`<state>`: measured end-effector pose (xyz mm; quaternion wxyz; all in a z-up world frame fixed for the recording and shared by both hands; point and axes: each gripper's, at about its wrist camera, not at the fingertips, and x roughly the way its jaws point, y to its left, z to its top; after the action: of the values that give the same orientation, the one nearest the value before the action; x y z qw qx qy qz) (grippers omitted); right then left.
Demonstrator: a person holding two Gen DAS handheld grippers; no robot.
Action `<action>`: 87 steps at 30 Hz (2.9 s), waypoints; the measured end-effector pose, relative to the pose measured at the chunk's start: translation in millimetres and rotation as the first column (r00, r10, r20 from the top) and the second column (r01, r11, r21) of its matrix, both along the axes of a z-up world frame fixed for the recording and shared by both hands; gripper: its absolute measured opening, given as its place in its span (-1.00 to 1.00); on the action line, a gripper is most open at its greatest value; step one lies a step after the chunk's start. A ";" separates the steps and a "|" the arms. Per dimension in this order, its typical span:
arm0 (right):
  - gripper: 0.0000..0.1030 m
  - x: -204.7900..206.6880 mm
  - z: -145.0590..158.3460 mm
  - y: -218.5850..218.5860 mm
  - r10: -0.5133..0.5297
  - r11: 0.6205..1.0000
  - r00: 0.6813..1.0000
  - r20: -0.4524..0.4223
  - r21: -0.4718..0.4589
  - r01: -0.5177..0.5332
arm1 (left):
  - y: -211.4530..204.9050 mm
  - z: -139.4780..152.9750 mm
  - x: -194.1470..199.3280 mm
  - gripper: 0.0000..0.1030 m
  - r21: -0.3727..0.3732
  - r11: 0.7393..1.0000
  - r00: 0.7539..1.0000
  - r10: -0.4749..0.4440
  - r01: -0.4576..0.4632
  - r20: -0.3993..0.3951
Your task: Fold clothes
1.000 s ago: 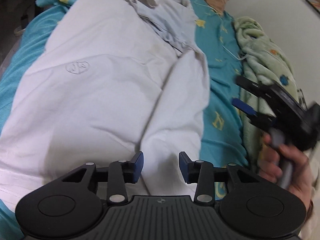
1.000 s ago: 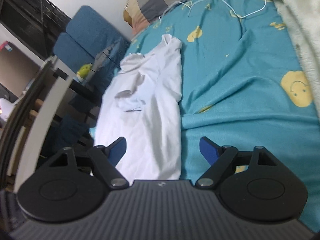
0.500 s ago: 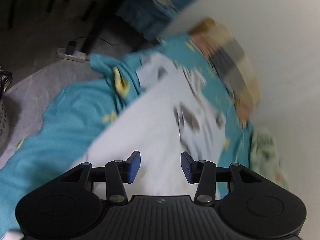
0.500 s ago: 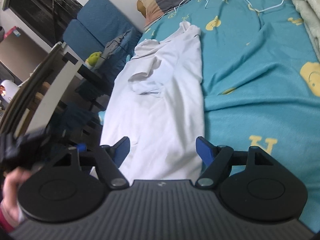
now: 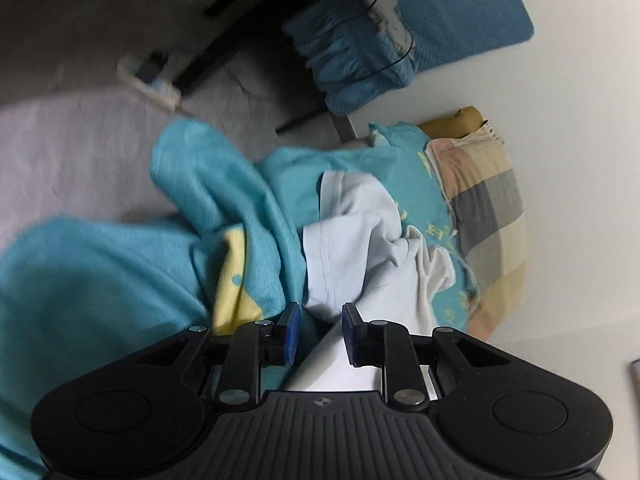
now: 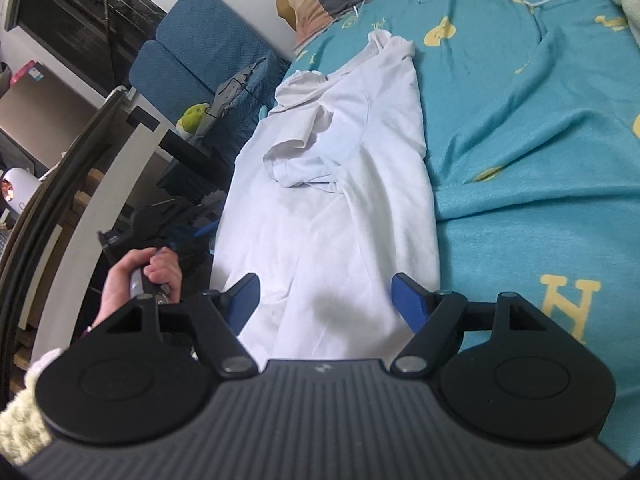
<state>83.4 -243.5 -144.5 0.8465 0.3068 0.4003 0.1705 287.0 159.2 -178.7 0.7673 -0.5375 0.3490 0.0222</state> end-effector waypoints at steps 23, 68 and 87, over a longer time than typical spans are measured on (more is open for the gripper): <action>0.46 8.7 -8.7 9.2 -0.037 0.998 0.999 -0.030 0.044 0.038 | 35.5 9.9 0.1 -0.96 -0.102 0.994 0.997 0.055 -0.049 0.052; 0.48 5.0 4.6 2.6 -0.074 0.996 0.997 -0.005 0.056 0.074 | -40.9 107.4 44.5 -0.91 0.658 0.750 0.946 -0.259 0.069 0.195; 0.48 3.1 9.7 -45.4 -0.163 0.977 0.986 0.020 0.146 0.159 | -264.2 44.4 59.2 -0.11 0.881 0.204 0.733 -0.648 0.427 -0.205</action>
<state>86.4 -288.9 -134.8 0.8395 0.3956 0.3474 0.1346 346.2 -105.0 -134.3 0.9167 0.1093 0.3636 -0.1246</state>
